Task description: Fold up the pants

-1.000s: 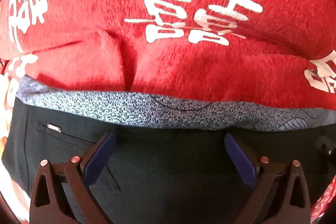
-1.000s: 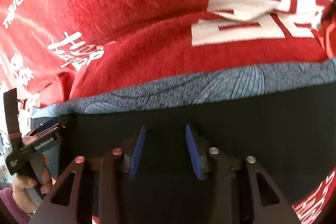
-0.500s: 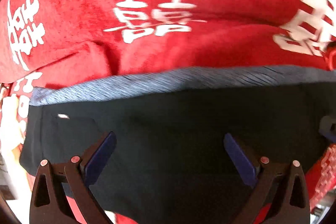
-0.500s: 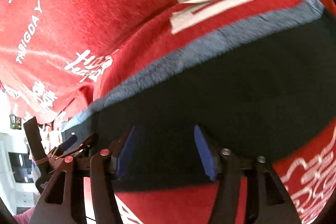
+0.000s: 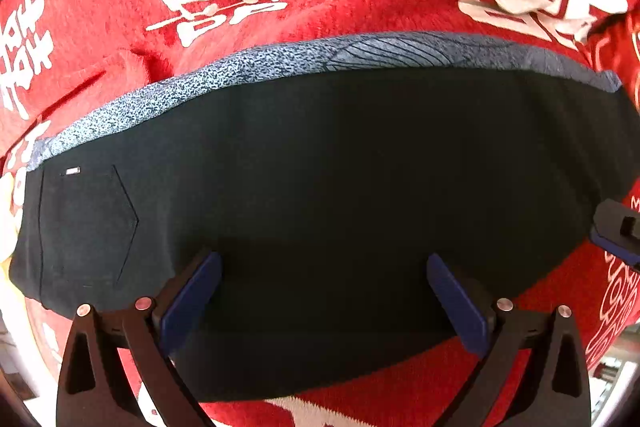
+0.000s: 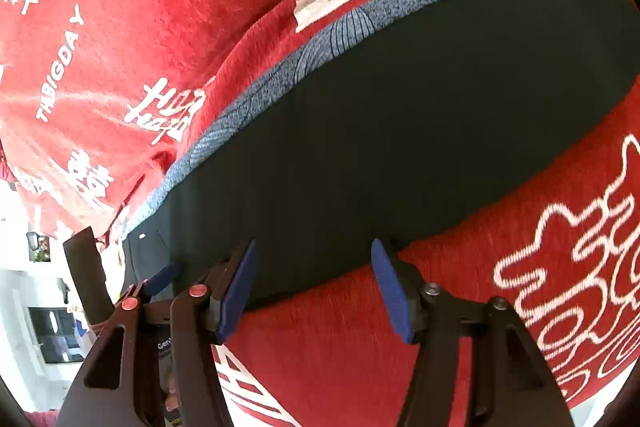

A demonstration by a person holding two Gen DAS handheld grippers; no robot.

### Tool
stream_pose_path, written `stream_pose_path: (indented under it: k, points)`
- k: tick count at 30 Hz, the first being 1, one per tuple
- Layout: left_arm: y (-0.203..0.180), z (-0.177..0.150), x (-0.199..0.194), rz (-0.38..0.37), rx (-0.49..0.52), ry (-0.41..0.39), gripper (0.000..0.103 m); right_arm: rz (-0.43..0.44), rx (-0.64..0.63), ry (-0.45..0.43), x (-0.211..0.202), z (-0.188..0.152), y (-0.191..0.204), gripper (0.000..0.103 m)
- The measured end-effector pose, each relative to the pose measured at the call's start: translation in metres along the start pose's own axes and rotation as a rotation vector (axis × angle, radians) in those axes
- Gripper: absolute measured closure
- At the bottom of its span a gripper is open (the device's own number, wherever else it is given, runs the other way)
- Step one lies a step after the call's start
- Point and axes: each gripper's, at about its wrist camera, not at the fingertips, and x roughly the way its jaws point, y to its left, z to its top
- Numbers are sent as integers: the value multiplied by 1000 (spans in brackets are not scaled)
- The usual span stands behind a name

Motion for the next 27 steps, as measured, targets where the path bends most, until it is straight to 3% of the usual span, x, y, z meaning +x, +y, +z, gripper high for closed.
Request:
stream_pose_path:
  k: [7, 11, 27]
  points:
    - [4, -6, -5, -6, -19, -10, 0, -3, -40, 48, 8, -14, 9, 40]
    - [8, -5, -4, -12, -34, -6, 0, -10, 15, 59, 11, -19, -1, 40]
    - [2, 2, -4, 43, -49, 41, 0, -18, 40, 121, -10, -40, -32, 37]
